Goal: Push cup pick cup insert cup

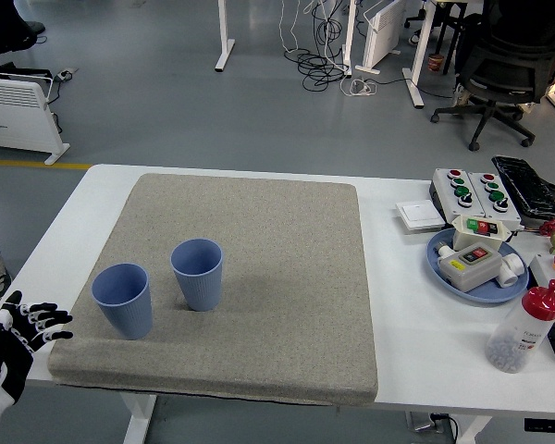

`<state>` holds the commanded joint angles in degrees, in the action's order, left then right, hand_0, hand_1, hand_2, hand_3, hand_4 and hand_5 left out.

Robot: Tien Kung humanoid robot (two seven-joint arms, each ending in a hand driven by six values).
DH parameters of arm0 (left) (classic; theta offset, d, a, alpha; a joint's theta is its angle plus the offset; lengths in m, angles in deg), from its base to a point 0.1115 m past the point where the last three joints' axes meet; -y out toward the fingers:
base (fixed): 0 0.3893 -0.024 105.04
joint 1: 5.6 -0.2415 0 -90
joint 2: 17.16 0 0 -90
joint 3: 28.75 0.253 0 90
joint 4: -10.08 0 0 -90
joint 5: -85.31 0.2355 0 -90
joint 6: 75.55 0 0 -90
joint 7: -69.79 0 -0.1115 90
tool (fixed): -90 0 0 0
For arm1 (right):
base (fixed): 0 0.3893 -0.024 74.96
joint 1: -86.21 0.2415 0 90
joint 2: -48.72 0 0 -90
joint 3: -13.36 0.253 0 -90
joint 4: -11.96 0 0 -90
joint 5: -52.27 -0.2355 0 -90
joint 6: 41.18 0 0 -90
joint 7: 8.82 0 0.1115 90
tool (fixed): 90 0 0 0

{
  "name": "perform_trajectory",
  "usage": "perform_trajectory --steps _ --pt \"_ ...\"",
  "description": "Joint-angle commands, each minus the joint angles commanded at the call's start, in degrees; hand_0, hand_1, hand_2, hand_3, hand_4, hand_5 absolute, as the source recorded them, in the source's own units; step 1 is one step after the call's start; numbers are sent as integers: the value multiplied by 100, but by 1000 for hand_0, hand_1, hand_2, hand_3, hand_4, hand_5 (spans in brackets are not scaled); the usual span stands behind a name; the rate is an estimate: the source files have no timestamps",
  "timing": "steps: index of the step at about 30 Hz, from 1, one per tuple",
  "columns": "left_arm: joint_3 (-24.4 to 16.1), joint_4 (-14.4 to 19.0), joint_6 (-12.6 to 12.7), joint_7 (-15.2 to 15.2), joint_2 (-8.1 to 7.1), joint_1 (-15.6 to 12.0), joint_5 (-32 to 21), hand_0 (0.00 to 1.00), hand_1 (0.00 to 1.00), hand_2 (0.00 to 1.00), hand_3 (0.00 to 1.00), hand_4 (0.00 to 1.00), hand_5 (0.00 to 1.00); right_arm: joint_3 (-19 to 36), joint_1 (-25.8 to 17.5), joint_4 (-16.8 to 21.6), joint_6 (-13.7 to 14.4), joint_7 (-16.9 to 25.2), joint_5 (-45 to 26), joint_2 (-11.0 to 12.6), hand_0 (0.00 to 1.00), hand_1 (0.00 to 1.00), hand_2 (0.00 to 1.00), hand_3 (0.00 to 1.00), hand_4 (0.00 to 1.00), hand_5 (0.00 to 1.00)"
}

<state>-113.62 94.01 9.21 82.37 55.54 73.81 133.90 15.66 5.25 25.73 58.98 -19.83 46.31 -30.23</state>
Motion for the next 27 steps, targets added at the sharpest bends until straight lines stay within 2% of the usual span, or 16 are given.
perform_trajectory --steps 6,8,14,18,27 --pt "129 170 -61 -49 -90 -83 289 365 496 446 395 611 998 22 -9 1 19 3 28 -2 714 667 723 632 140 496" --pt "261 193 -10 -57 -127 -16 574 365 496 446 395 611 998 21 -13 1 26 15 10 -6 714 667 723 632 140 496" --pt "481 199 41 -81 -66 141 1018 375 495 448 395 614 998 0 -6 5 29 34 -3 -7 714 665 723 630 137 497" --pt "672 89 112 -65 -41 327 1263 402 495 453 403 612 998 -47 15 8 27 62 -83 -7 714 663 721 628 136 495" --pt "868 -213 189 -26 7 590 1422 434 498 455 407 622 998 -88 55 9 25 85 -143 -3 710 662 720 626 133 493"
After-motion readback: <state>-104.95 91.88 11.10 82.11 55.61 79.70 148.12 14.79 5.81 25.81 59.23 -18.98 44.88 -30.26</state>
